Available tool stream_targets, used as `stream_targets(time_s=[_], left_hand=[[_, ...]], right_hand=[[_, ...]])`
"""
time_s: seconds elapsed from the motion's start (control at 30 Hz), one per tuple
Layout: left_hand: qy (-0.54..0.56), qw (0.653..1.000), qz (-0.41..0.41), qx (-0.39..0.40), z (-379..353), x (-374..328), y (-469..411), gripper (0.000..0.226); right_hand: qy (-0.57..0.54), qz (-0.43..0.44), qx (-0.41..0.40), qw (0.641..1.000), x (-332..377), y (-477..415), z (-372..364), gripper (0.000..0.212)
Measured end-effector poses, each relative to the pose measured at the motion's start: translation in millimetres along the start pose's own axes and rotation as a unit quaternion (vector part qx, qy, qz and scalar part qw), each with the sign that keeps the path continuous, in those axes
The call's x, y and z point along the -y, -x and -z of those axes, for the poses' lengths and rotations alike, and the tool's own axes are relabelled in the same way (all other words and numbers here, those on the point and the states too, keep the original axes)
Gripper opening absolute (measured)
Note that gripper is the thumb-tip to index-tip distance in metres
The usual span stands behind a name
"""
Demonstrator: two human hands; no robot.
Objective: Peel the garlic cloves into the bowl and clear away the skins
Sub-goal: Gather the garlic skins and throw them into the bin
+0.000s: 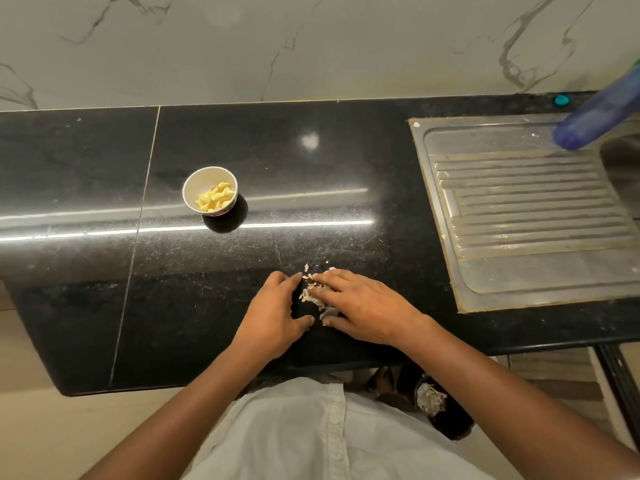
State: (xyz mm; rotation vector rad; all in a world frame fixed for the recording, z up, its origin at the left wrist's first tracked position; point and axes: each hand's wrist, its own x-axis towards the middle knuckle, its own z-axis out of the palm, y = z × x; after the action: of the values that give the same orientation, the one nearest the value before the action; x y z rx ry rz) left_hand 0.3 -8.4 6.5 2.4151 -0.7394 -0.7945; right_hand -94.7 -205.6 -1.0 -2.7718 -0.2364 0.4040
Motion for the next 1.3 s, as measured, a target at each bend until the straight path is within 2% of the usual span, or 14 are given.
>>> stream_targets(time_s=[0.17,0.3,0.4,0.57,0.67,0.73,0.8,0.87,0.97,1.1,1.3], left_hand=[[-0.026,0.999,-0.023,-0.030,-10,-13,-10,0.045],[-0.004,0.998,-0.021,-0.052,-12,-14,-12,0.020],[-0.007,0.998,-0.025,-0.054,-12,-16,-16,0.013],[-0.010,0.999,-0.019,-0.037,-10,-20,-24,0.016],[-0.003,1.000,-0.019,-0.025,-8,-20,-30,0.015],[0.030,0.999,-0.014,-0.020,-5,-21,-33,0.013],[0.078,0.997,-0.012,-0.019,0,-26,-35,0.010],[0.113,0.993,-0.023,-0.013,4,-35,-36,0.008],[0.112,0.993,-0.039,-0.004,9,-56,-42,0.012],[0.099,0.992,-0.069,0.035,5,-84,-48,0.010],[0.124,0.976,-0.120,0.131,-28,-140,-46,0.011]], right_hand=[[-0.005,0.013,-0.058,0.998,-2,2,-8,0.043],[-0.039,-0.018,-0.116,0.992,0,4,-22,0.034],[-0.052,-0.035,-0.146,0.987,3,2,-27,0.028],[-0.041,-0.060,-0.173,0.982,10,-2,-31,0.021],[-0.109,-0.129,-0.173,0.970,16,-6,-28,0.019],[-0.233,-0.222,-0.191,0.927,17,-7,-18,0.021],[-0.363,-0.314,-0.215,0.850,13,-5,-8,0.018],[-0.471,-0.363,-0.231,0.770,10,1,-4,0.015],[-0.608,-0.373,-0.259,0.651,6,14,0,0.019],[-0.722,-0.356,-0.286,0.521,4,40,6,0.017],[-0.777,-0.340,-0.348,0.400,-2,100,-1,0.016]])
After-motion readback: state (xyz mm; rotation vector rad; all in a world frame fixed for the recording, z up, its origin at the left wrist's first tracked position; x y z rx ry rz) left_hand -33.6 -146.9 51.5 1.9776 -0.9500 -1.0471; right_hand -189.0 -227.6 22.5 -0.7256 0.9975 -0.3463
